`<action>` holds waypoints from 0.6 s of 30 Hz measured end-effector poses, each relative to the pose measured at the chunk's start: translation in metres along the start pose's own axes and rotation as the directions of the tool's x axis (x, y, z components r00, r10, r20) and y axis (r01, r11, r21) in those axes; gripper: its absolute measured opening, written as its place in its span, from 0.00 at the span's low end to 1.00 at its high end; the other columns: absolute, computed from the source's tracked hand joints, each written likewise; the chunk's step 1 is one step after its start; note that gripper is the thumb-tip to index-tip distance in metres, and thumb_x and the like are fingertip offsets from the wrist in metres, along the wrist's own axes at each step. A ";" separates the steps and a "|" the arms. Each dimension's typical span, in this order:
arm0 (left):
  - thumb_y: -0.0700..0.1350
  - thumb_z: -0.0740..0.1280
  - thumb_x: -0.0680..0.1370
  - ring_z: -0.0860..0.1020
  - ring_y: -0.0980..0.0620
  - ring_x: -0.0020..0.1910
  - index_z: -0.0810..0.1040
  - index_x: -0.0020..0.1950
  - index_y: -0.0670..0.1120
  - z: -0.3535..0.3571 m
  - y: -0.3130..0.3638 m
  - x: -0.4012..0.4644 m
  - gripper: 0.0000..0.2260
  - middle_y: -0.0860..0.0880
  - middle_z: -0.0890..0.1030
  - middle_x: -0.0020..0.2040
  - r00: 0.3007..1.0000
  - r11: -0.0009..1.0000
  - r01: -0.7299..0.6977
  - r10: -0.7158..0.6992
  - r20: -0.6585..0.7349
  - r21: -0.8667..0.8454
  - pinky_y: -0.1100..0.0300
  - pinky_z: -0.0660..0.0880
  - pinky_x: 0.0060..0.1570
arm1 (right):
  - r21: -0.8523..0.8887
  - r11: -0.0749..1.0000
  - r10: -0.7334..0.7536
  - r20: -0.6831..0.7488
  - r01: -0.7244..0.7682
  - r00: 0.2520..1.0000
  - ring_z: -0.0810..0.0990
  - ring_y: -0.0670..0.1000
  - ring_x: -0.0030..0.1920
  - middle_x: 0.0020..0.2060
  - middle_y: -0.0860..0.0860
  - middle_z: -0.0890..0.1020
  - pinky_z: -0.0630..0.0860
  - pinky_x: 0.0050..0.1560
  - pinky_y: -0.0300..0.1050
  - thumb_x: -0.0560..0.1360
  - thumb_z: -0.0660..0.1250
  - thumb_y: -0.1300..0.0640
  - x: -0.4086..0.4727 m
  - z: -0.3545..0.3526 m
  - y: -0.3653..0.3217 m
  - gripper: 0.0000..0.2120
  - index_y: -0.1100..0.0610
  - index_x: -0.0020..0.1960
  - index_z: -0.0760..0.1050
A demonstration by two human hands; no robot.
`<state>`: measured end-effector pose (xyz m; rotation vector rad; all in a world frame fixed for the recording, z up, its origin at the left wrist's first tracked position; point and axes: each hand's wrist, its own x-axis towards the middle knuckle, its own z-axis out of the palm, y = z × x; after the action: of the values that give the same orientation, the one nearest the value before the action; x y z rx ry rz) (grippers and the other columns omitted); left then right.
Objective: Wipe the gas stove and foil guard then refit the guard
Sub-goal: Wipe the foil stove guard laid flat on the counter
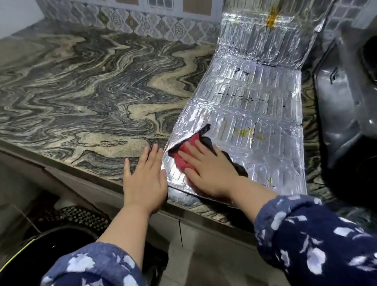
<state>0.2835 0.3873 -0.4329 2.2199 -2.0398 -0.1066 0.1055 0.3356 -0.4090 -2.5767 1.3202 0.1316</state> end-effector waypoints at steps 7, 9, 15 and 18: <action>0.53 0.42 0.76 0.46 0.58 0.77 0.51 0.77 0.52 -0.001 0.000 -0.001 0.29 0.58 0.50 0.78 1.000 1.000 -0.008 0.009 0.019 -0.027 0.43 0.45 0.73 | 0.006 1.000 0.029 0.003 -0.029 1.000 0.38 0.45 0.76 0.77 0.42 0.42 0.37 0.75 0.57 0.79 0.43 0.38 -0.036 -0.001 0.037 0.27 0.41 0.77 0.45; 0.54 0.40 0.76 0.47 0.59 0.77 0.52 0.77 0.52 0.000 -0.002 -0.002 0.29 0.58 0.51 0.78 1.000 1.000 -0.012 0.012 -0.002 -0.020 0.43 0.46 0.73 | -0.013 0.996 0.088 -0.012 -0.089 0.996 0.38 0.46 0.76 0.77 0.44 0.41 0.37 0.75 0.59 0.79 0.42 0.38 -0.024 -0.005 0.055 0.28 0.42 0.77 0.43; 0.55 0.41 0.75 0.51 0.60 0.76 0.58 0.76 0.52 0.003 -0.004 0.000 0.29 0.58 0.56 0.77 0.999 0.999 -0.025 0.023 -0.039 -0.040 0.42 0.50 0.72 | -0.035 0.957 0.286 -0.042 -0.287 0.957 0.40 0.50 0.77 0.78 0.48 0.41 0.38 0.74 0.63 0.79 0.39 0.38 0.029 -0.020 0.116 0.29 0.46 0.77 0.42; 0.55 0.42 0.76 0.52 0.59 0.76 0.59 0.76 0.52 0.004 -0.005 0.002 0.29 0.57 0.57 0.77 0.999 0.999 -0.029 0.028 -0.044 -0.026 0.42 0.51 0.72 | -0.036 0.943 0.329 -0.043 -0.330 0.943 0.40 0.51 0.77 0.78 0.49 0.42 0.36 0.74 0.62 0.80 0.40 0.40 0.048 -0.027 0.132 0.28 0.46 0.78 0.42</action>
<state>0.2887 0.3852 -0.4373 2.1570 -2.0342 -0.0813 0.0259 0.2164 -0.4145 -2.3785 1.7726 0.1737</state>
